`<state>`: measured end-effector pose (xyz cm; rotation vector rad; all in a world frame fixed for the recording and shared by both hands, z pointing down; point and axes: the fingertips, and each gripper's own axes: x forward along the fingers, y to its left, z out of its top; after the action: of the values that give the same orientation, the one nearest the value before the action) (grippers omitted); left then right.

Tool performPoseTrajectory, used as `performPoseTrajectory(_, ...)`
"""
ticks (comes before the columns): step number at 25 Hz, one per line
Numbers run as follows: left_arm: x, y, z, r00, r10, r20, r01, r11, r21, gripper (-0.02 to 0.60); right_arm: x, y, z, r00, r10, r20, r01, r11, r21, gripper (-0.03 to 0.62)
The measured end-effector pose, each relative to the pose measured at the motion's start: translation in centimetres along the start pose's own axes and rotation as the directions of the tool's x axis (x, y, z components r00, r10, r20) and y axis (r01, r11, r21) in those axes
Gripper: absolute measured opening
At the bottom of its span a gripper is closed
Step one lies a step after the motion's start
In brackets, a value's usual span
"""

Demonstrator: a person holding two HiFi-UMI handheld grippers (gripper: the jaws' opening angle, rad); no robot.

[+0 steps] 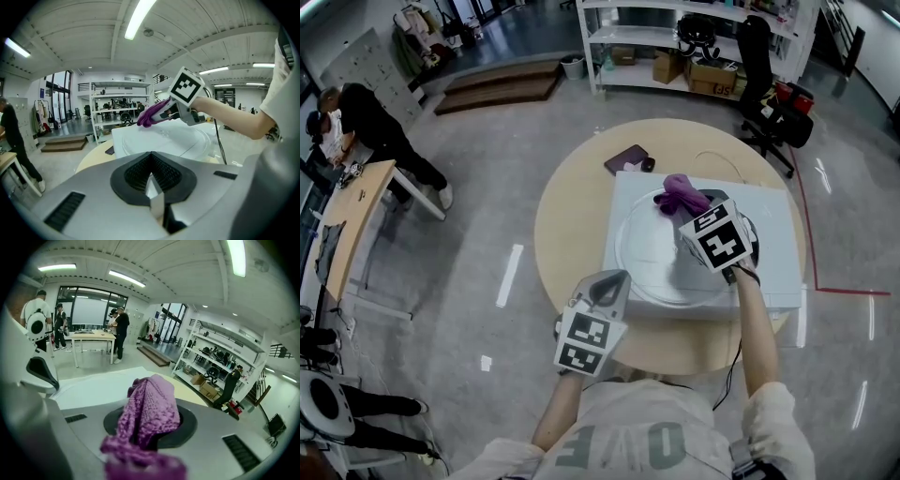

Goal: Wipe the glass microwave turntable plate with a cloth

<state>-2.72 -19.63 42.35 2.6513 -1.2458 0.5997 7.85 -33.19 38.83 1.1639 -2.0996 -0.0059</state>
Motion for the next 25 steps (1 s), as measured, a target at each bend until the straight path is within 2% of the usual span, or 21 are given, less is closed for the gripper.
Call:
performPoseTrajectory(4,-0.1,0.1,0.1,1.0,-0.004,0.015,0.004,1.0,-0.018,0.003,0.8,0.2,-0.9,0.999,-0.01,-0.037,0.009,1.0,-0.027,0.049)
performPoseTrajectory(9,0.1,0.0,0.0,1.0,0.009,-0.001,-0.009,1.0,0.011,0.003,-0.1,1.2,-0.9,0.999,0.016,-0.035,-0.018,0.999,-0.043,0.049)
performPoseTrajectory(15,0.3,0.1,-0.1,1.0,0.009,0.002,-0.009,1.0,0.02,0.003,-2.2,4.2,-2.1,0.998,0.046,-0.035,-0.049,0.995,-0.087,0.049)
performPoseTrajectory(25,0.3,0.1,0.0,1.0,0.009,0.004,-0.009,1.0,0.028,0.003,-7.1,10.9,-3.9,0.987,0.154,-0.05,-0.159,0.979,-0.126,0.049)
